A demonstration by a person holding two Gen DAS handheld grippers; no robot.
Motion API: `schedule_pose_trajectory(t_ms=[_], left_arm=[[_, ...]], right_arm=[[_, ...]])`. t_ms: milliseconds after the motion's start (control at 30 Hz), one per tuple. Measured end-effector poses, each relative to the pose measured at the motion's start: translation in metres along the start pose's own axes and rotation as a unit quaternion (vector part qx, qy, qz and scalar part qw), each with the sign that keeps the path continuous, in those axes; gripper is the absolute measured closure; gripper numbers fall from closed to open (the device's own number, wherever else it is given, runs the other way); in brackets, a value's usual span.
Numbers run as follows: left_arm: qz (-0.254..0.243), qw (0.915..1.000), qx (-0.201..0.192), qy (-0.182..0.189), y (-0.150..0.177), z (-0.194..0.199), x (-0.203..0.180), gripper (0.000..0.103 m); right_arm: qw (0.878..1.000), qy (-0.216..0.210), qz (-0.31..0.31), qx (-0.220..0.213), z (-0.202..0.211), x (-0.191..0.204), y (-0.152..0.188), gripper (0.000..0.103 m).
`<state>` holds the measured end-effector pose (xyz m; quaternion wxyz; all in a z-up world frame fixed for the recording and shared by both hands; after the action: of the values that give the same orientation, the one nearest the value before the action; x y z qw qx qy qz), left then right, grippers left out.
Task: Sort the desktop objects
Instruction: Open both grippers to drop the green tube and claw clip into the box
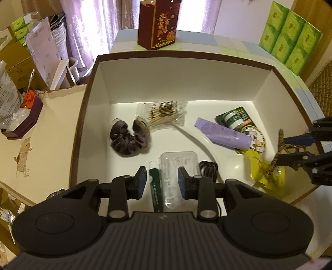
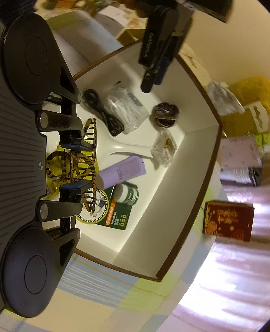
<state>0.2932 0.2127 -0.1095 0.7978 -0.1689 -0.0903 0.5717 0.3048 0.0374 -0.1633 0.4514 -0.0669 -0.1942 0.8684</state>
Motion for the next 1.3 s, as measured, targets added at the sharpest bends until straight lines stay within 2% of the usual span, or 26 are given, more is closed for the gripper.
schedule_pose_trajectory(t_ms=[267, 467, 500, 567, 633, 667, 767, 1067, 1167, 1300], left_arm=[[-0.011, 0.9999, -0.004, 0.009, 0.000, 0.005, -0.010, 0.066], [-0.013, 0.9998, -0.003, 0.012, 0.001, 0.006, -0.016, 0.057], [-0.013, 0.9998, -0.004, 0.012, 0.001, 0.006, -0.017, 0.055], [-0.014, 0.9998, -0.005, 0.012, 0.001, 0.007, -0.017, 0.051], [-0.015, 0.9998, -0.006, 0.012, 0.001, 0.009, -0.019, 0.045], [-0.015, 0.9998, -0.007, 0.011, 0.001, 0.010, -0.020, 0.040], [-0.015, 0.9998, -0.008, 0.012, 0.001, 0.012, -0.022, 0.038], [-0.016, 0.9998, -0.009, 0.010, 0.003, 0.018, -0.029, 0.014], [-0.013, 0.9998, -0.014, 0.007, 0.002, 0.021, -0.031, 0.013], [-0.006, 0.9997, -0.024, 0.000, 0.001, 0.027, -0.031, 0.010]], right_arm=[[0.996, 0.003, 0.084, 0.030, -0.004, -0.008, 0.001, 0.075], [0.995, 0.010, 0.094, 0.017, -0.001, -0.010, 0.000, 0.073], [0.996, 0.009, 0.090, 0.016, 0.000, -0.011, 0.000, 0.071], [0.996, 0.011, 0.083, 0.010, 0.001, -0.011, 0.000, 0.049], [0.997, 0.009, 0.079, 0.002, 0.003, -0.010, 0.002, 0.040], [0.997, 0.005, 0.077, 0.001, 0.004, -0.008, 0.003, 0.038], [0.998, 0.000, 0.069, 0.001, 0.004, -0.005, 0.007, 0.031], [0.999, 0.003, 0.030, -0.017, 0.009, 0.004, 0.013, 0.009], [0.999, 0.014, 0.014, -0.027, 0.012, 0.008, 0.012, 0.002], [0.999, 0.017, -0.011, -0.037, 0.015, 0.011, 0.015, 0.002]])
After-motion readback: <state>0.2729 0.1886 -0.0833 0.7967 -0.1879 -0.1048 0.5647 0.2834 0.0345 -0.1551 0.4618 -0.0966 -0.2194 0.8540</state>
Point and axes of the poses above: each gripper's, at about its wrist camera, not at the fingertips, and z roughly against the way its jaws point, x to its left, y to its underside, the point moved 4 cm from there along -z, roughly the way its jaws point, and after that the axes turned 8 degrees about x, right-handed, at the moved point
